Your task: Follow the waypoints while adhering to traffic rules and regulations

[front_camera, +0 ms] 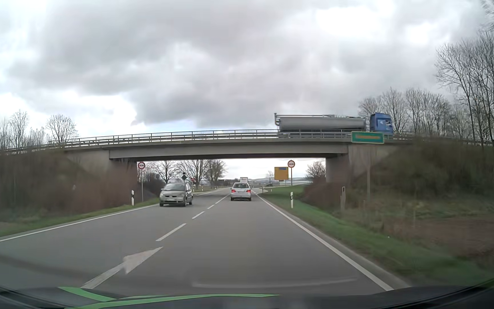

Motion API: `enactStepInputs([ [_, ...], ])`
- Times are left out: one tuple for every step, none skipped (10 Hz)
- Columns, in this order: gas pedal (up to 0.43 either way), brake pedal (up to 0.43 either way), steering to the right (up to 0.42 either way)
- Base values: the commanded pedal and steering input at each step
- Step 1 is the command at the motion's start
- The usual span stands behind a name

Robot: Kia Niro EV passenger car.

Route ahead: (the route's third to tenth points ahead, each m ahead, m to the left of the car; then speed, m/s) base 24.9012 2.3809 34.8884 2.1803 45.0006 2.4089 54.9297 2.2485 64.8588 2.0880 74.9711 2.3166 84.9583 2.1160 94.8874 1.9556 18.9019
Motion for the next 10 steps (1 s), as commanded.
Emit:
enactStepInputs([
  [0.087, 0.0, 0.0],
  [0.087, 0.0, 0.0],
  [0.087, 0.0, 0.0],
  [0.087, 0.0, 0.0],
  [0.087, 0.0, 0.0],
  [0.079, 0.0, 0.0],
  [0.079, 0.0, 0.0],
  [0.079, 0.0, 0.0],
  [0.079, 0.0, 0.0],
  [0.079, 0.0, 0.0],
])
